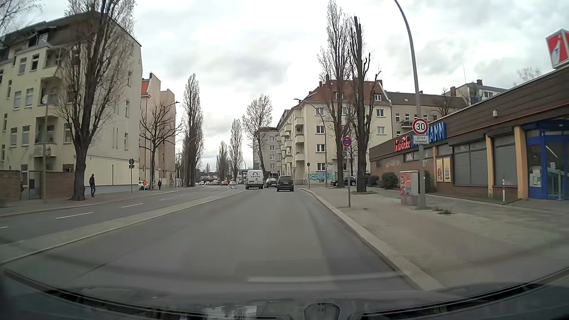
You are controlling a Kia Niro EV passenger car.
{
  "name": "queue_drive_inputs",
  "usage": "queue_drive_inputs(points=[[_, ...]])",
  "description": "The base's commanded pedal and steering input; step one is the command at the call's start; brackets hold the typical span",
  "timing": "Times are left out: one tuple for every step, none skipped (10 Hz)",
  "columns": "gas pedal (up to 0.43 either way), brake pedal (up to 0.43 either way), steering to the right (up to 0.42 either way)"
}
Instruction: Follow the waypoints while adhering to traffic rules and regulations
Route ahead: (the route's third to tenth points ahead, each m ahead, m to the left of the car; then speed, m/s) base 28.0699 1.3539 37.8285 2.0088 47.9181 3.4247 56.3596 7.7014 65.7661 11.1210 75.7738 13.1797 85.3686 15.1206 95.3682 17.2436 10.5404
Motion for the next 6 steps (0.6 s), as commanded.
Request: queue_drive_inputs(points=[[0.059, 0.012, -0.007], [0.039, 0.012, -0.007], [0.039, 0.012, -0.007], [0.028, 0.012, -0.006], [0.028, 0.012, -0.006], [0.008, 0.012, -0.007]])
